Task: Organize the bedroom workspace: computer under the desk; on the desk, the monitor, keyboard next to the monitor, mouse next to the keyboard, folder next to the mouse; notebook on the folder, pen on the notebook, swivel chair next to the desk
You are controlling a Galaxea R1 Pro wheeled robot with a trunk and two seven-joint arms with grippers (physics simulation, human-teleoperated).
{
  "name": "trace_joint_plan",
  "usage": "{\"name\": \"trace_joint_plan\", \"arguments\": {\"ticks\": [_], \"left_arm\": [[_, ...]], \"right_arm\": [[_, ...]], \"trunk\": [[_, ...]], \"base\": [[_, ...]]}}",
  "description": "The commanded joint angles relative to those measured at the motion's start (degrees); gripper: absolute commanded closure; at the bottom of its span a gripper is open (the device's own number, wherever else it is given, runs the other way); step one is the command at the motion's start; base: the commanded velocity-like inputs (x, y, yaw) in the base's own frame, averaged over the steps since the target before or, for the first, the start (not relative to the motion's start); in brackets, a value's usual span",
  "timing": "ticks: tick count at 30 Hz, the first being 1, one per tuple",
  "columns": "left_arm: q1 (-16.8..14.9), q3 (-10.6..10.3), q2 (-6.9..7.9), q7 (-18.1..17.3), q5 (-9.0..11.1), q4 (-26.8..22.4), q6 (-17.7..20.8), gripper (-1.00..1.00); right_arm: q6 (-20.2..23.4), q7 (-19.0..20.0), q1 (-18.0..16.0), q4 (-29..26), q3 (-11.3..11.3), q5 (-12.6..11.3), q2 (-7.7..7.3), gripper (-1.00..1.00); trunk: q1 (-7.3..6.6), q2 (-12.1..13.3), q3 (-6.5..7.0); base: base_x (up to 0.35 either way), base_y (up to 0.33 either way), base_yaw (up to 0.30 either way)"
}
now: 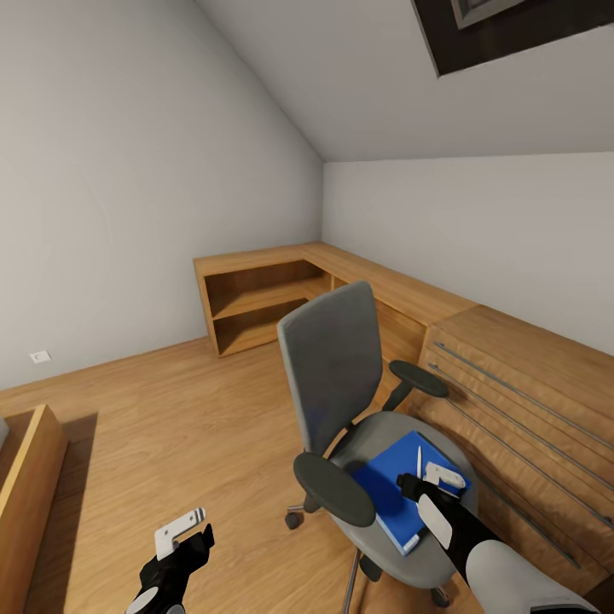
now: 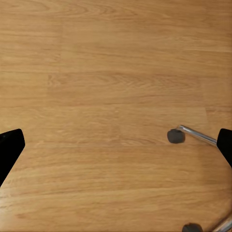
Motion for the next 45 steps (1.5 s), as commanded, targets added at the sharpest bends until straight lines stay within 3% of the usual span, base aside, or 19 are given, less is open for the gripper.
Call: {"name": "trace_joint_plan", "arguments": {"ticks": [1, 5, 29, 35, 45], "left_arm": [[0.0, -0.2, 0.06, 0.4, 0.3, -0.1, 0.2, -1.0], [0.0, -0.2, 0.06, 0.4, 0.3, -0.1, 0.2, -1.0], [0.0, -0.2, 0.06, 0.4, 0.3, -0.1, 0.2, -1.0], [0.0, -0.2, 0.06, 0.4, 0.3, -0.1, 0.2, -1.0], [0.0, -0.2, 0.06, 0.4, 0.3, -0.1, 0.2, -1.0]], "right_arm": [[0.4, -0.4, 0.0, -0.1, 0.3, -0.3, -0.04, -1.0], [0.4, -0.4, 0.0, -0.1, 0.3, -0.2, -0.02, -1.0], [0.4, -0.5, 0.0, -0.1, 0.4, -0.2, 0.05, -1.0], [0.4, -0.5, 0.0, -0.1, 0.4, -0.2, 0.05, -1.0], [0.4, -0.4, 0.0, -0.1, 0.4, -0.2, 0.05, -1.0]], "trunk": [[0.22, -0.4, -0.24], [1.1, -2.0, -0.96], [1.1, -2.0, -0.96], [2.42, -4.5, -2.04], [2.42, -4.5, -2.04]], "base": [[0.0, 0.0, 0.0], [0.0, 0.0, 0.0], [0.0, 0.0, 0.0], [0.0, 0.0, 0.0], [0.0, 0.0, 0.0]]}}
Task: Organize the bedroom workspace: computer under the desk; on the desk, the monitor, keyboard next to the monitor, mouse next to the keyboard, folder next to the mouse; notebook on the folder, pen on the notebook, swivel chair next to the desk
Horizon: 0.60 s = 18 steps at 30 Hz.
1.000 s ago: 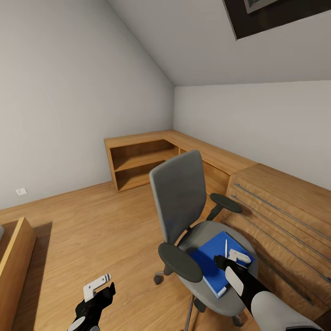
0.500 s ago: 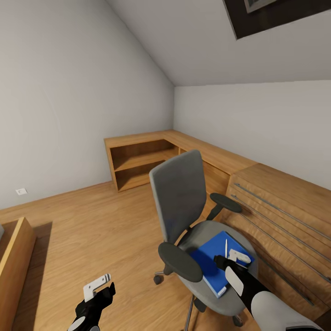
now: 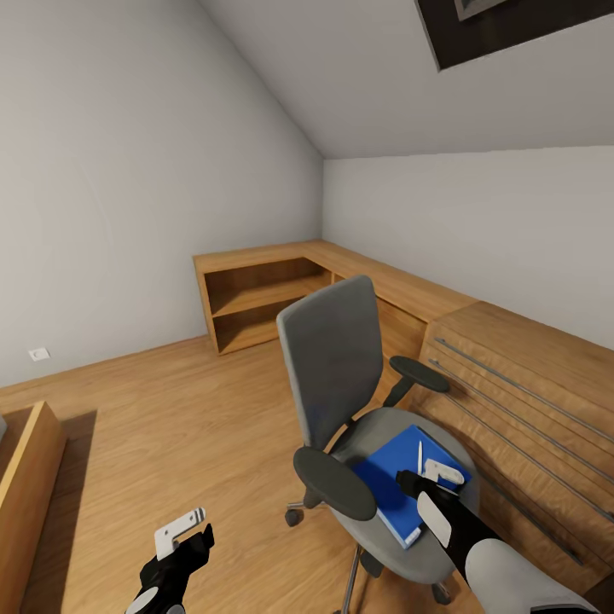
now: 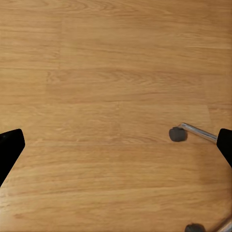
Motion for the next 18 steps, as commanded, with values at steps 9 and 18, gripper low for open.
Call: {"name": "trace_joint_plan", "arguments": {"ticks": [9, 18], "left_arm": [[-0.1, -0.2, 0.06, 0.4, 0.3, -0.1, 0.2, -1.0], [0.0, -0.2, 0.06, 0.5, 0.3, 0.0, 0.2, -1.0]], "right_arm": [[0.3, -0.3, 0.0, 0.8, 0.3, -1.1, 0.03, 1.0], [0.3, -0.3, 0.0, 0.8, 0.4, -1.1, 0.05, 1.0]], "trunk": [[0.0, 0.0, -0.07], [0.0, 0.0, -0.07]], "base": [[0.0, 0.0, 0.0], [0.0, 0.0, 0.0]]}}
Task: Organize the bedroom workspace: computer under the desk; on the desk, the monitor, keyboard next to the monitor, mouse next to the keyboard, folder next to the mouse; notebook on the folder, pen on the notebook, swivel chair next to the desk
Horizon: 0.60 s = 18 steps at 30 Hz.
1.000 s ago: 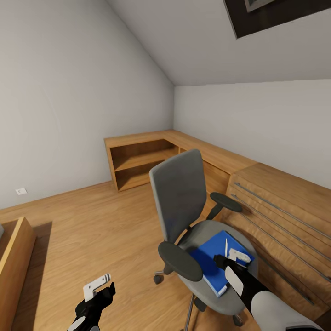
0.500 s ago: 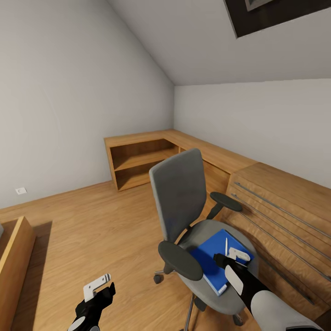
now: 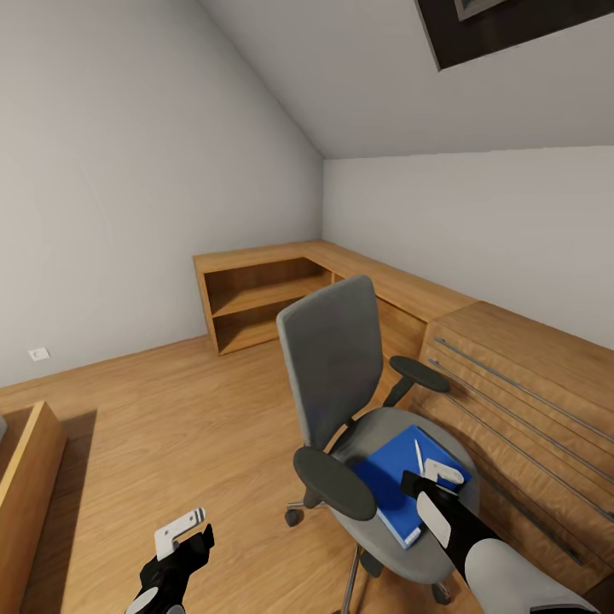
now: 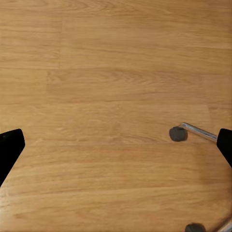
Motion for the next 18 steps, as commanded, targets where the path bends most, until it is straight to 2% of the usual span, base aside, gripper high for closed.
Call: {"name": "trace_joint_plan", "arguments": {"ticks": [1, 18], "left_arm": [[0.0, -0.2, 0.06, 0.4, 0.3, -0.1, 0.2, -1.0], [0.0, -0.2, 0.06, 0.4, 0.3, 0.2, 0.2, -1.0]], "right_arm": [[0.3, -0.2, 0.0, 0.8, 0.2, -1.3, -0.02, 1.0], [0.3, -0.2, 0.0, 0.7, 0.2, -1.4, -0.02, 1.0]], "trunk": [[0.0, 0.0, -0.07], [0.0, 0.0, -0.07]], "base": [[0.0, 0.0, 0.0], [0.0, 0.0, 0.0]]}}
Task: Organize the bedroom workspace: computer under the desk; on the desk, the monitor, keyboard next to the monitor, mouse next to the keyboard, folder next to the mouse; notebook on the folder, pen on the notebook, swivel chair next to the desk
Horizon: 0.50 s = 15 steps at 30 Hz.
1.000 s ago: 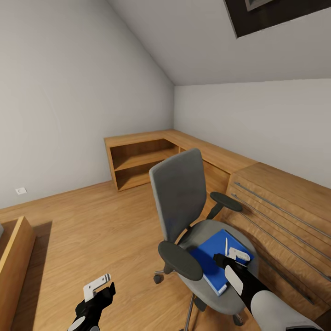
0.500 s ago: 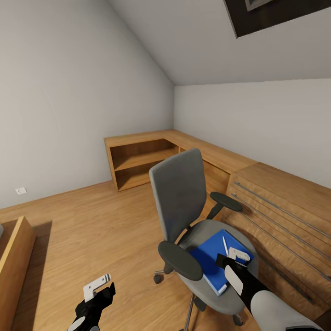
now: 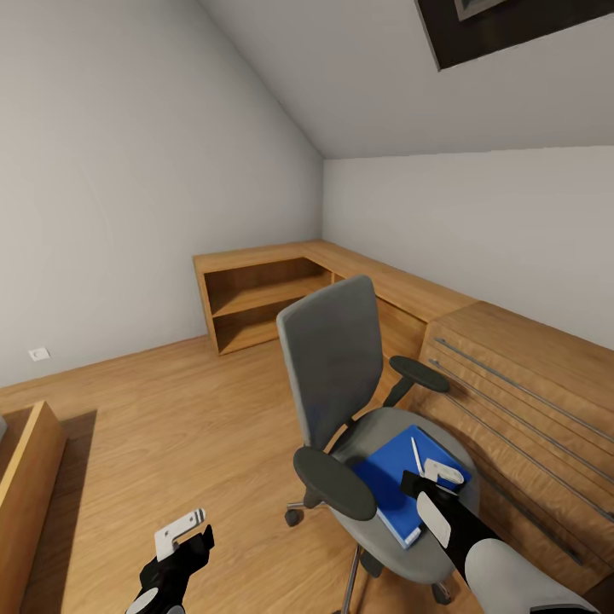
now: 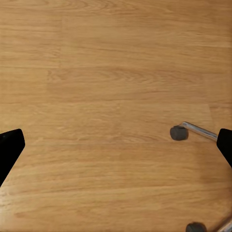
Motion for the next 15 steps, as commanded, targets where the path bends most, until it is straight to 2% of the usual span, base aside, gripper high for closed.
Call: {"name": "trace_joint_plan", "arguments": {"ticks": [1, 15], "left_arm": [[0.0, -0.2, 0.06, 0.4, 0.3, -0.1, 0.2, -1.0], [-0.1, -0.2, 0.06, 0.4, 0.3, 0.0, 0.2, -1.0]], "right_arm": [[0.3, -0.2, 0.0, 0.7, 0.2, -1.4, -0.02, 1.0], [0.5, -0.4, 0.0, 0.8, 0.6, -1.3, 0.19, 1.0]], "trunk": [[0.0, 0.0, -0.07], [0.0, 0.0, -0.07]], "base": [[0.0, 0.0, 0.0], [0.0, 0.0, 0.0]]}}
